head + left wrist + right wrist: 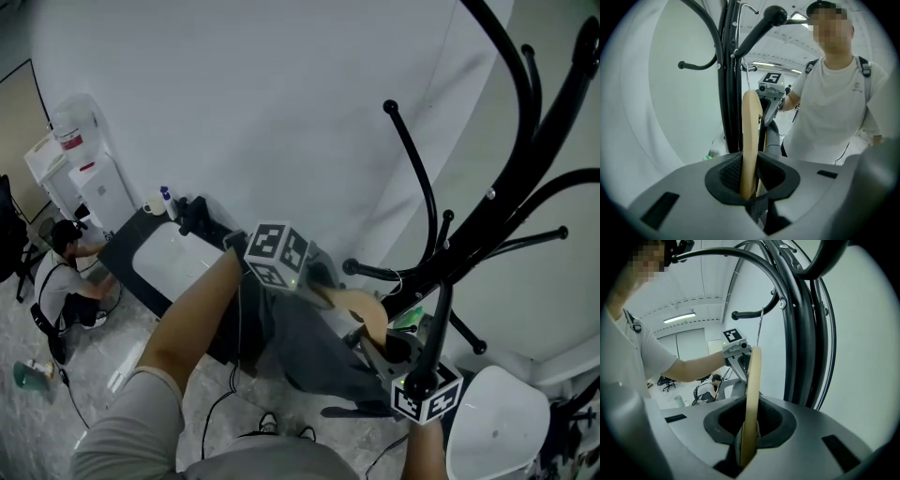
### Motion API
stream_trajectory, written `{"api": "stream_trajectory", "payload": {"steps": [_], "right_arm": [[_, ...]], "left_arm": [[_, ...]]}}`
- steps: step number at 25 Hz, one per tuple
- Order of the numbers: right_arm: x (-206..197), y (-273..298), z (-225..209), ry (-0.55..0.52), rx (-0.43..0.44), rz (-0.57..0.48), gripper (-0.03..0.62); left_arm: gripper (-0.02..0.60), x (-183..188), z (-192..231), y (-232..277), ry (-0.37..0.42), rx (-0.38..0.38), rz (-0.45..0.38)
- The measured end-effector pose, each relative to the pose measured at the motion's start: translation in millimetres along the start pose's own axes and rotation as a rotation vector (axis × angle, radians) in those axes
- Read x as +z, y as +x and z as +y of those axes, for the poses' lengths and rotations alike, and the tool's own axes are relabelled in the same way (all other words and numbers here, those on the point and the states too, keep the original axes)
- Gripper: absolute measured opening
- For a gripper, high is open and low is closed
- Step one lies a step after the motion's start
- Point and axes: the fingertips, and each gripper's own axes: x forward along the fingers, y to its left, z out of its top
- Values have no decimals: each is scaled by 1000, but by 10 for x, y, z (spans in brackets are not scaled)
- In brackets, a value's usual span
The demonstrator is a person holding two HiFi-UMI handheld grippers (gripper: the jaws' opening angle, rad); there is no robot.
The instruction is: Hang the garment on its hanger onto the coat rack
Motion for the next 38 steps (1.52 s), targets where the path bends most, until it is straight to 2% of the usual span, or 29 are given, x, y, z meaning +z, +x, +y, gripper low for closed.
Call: {"api": "stream_trajectory", "payload": {"steps": [5,11,16,22,29,34,38], "right_arm": [[12,8,-42,-33,25,-10,57],[4,-13,-83,-51,39,-20,58],[171,-183,-98,-82,37,-62,58],[248,-410,-57,-81,18,-95,58],[358,-459,0,-95,-1,-157,57],[480,-539,47,-135,-60,-199,57],[550,-517,50,-115,-54,-246,57]], "left_arm": [[70,10,61,2,12,1,-30],[101,37,126,-24,14,36,-34],[109,176,148,-158,16,104,-74],[114,227,72,-270,-17,202,-63],[112,283,76,-452,-78,417,-77],[82,475,35,-633,-146,665,-115],[47,594,-39,-648,-227,840,-155]]}}
